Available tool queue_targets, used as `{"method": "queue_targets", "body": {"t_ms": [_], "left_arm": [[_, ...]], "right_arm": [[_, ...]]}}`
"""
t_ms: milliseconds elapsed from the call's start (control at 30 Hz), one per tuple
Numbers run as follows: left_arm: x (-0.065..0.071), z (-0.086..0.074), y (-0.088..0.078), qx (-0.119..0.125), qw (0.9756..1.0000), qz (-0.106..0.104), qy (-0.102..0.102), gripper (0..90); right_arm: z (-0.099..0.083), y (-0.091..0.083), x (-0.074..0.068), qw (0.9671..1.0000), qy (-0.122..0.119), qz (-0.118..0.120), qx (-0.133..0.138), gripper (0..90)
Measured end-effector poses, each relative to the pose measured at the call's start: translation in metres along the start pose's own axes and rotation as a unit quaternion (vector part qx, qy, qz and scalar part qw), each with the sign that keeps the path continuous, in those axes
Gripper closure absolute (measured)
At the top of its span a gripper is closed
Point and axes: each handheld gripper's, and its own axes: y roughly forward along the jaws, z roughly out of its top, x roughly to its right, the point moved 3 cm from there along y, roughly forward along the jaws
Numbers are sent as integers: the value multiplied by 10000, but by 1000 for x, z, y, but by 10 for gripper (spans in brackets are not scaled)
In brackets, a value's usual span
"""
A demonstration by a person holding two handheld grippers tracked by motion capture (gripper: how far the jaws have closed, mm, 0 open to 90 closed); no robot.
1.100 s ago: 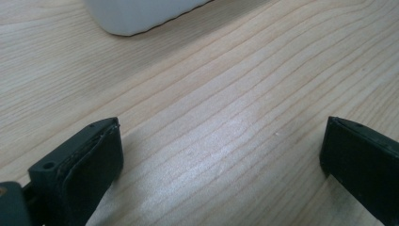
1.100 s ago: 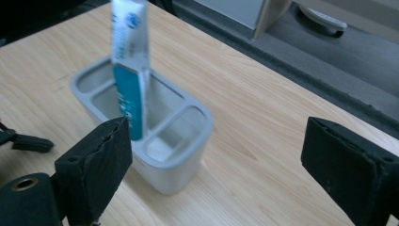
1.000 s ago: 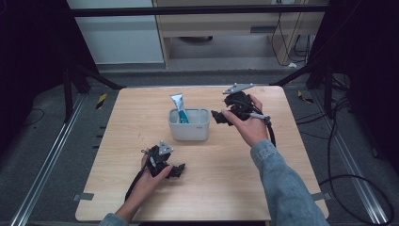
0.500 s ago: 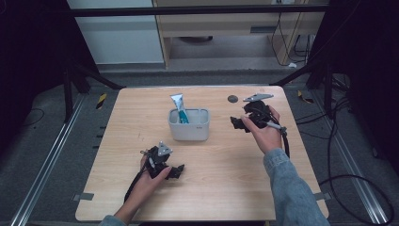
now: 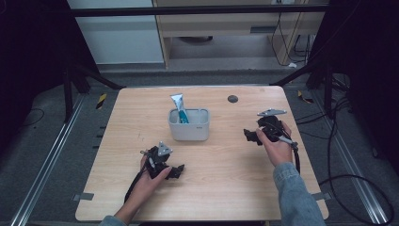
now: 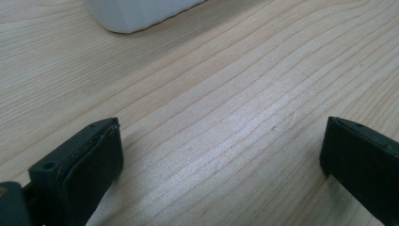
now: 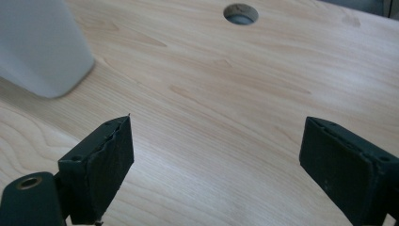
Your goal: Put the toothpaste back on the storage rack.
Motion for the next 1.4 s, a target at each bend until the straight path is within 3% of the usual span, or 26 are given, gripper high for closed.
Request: {"method": "queue_targets", "body": {"t_ms": [333, 500, 600, 767, 833, 1033, 1100, 1233, 1400], "left_arm": [[0, 0, 0, 1, 10000, 1, -1, 0], [0, 0, 0, 1, 10000, 3, -2, 0], [0, 0, 0, 2, 10000, 3, -2, 0], [0, 0, 0, 0, 10000, 2, -1, 0], [0, 0, 0, 0, 10000, 3, -2, 0], [0, 0, 0, 0, 10000, 2, -1, 0], [0, 0, 0, 1, 10000, 2, -2, 0], [0, 0, 0, 1, 10000, 3, -1, 0], [0, 0, 0, -1, 10000, 3, 1, 0]], "right_arm": [[-37, 21, 9, 9993, 264, -41, -277, 115], [-48, 28, 13, 9990, 320, -32, -321, 111], [-53, 31, 18, 9987, 374, -205, -286, 110], [-62, 35, 23, 9980, 513, -266, -243, 101], [-66, 38, 24, 9975, 541, -289, -352, 80], [-67, 42, 25, 9972, 560, -393, -290, 62], [-68, 44, 25, 9977, 537, -382, -163, 50], [-68, 45, 24, 9982, 481, -318, -174, 39], [-69, 44, 23, 9963, 670, -485, -244, 3]]}}
